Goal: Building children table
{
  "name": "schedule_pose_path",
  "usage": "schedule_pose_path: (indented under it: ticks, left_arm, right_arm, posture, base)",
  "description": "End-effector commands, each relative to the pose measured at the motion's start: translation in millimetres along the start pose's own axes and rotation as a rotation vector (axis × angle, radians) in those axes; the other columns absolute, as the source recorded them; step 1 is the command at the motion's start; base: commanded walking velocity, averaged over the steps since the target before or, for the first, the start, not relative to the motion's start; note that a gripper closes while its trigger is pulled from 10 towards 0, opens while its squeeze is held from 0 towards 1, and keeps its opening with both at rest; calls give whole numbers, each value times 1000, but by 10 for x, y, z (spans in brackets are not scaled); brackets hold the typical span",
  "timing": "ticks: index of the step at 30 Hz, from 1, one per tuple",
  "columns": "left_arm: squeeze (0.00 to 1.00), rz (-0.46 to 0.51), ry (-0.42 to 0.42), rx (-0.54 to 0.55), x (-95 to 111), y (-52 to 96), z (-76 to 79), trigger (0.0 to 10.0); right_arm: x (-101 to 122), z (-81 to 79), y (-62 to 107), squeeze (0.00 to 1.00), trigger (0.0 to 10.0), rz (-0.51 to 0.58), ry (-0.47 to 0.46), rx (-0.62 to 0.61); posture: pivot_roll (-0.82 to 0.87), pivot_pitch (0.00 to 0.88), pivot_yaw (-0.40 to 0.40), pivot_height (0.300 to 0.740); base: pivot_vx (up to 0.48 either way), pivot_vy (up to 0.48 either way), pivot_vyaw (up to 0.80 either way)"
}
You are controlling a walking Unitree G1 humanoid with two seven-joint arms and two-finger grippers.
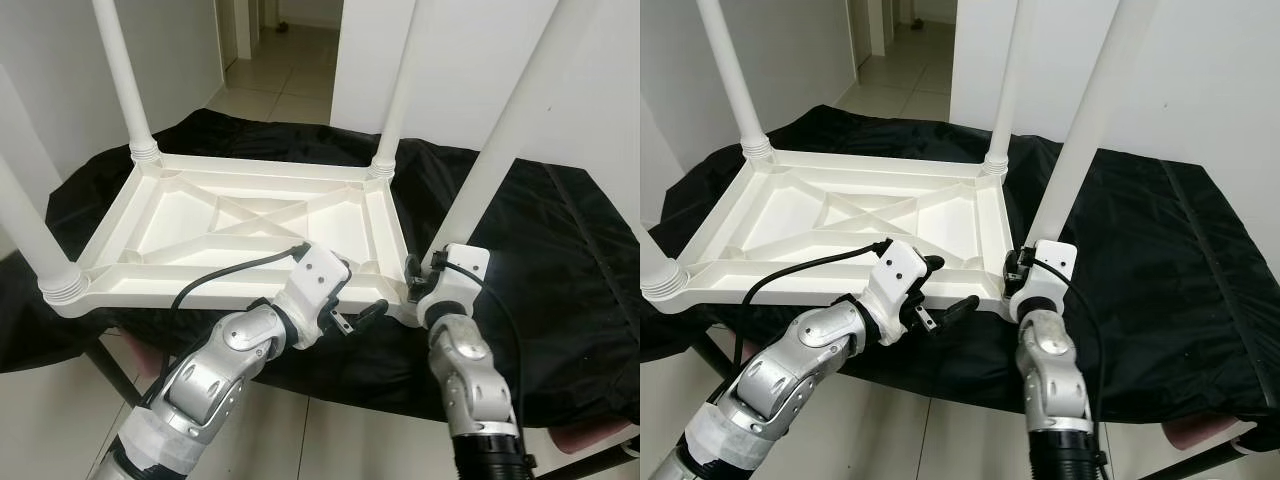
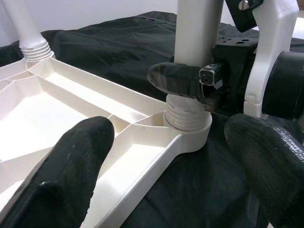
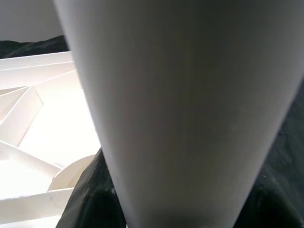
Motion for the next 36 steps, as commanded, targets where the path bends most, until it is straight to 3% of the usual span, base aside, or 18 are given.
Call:
schedule_pose_path:
  ticks: [1, 17, 18, 27, 28, 30, 32, 36]
  left_arm:
    - [0, -15, -5, -58, -42, -4, 61, 10000]
    - [0, -5, -8, -24, -25, -22, 11, 10000]
    - [0, -2, -10, -18, -19, -32, -1, 10000]
    - [0, 7, -21, 2, 16, -56, -106, 10000]
    - [0, 6, -23, 0, 17, -50, -100, 10000]
    - [0, 4, -24, -2, 12, -44, -92, 10000]
    - [0, 1, -24, -7, -1, -42, -80, 10000]
    - [0, 0, -27, -11, -4, -47, -76, 10000]
  right_arm:
    - [-82, -58, 79, 0, 10000, -38, -69, -19]
    - [11, 32, 163, 0, 10000, -5, -30, -72]
    - [21, 40, 168, 1000, 10000, 1, -39, -64]
    - [120, 81, 176, 1000, 10000, 41, -12, 28]
    - [141, 128, 178, 0, 10000, 36, 4, 103]
    - [154, 159, 179, 0, 10000, 34, 15, 155]
    - [177, 216, 158, 0, 10000, 21, 51, 282]
    - [193, 236, 138, 0, 10000, 21, 86, 350]
  posture:
    - [-64, 0, -46, 740]
    - [-77, 0, -60, 740]
    - [-78, 0, -59, 740]
    - [-77, 0, -54, 740]
    - [-77, 0, -47, 740]
    - [-78, 0, -46, 740]
    - [-82, 0, -44, 740]
    - [-83, 0, -45, 740]
  base:
    - [0, 0, 0]
    - [0, 0, 0]
    - [0, 0, 0]
    - [0, 0, 0]
    - [0, 0, 0]
    - [0, 0, 0]
    - [0, 0, 0]
    - [0, 0, 0]
Point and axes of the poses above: a point about 5 cm out from each wrist's last joint towards the gripper, its own y axis pointing back from the gripper into the wrist, its own x axis along the axis of the wrist's last joint, z = x × y, the point moved 1 cm from there along -y, pointing out of the wrist towards the gripper, and after that the axes turned 2 degrees about -y, right-handed, at the moved point
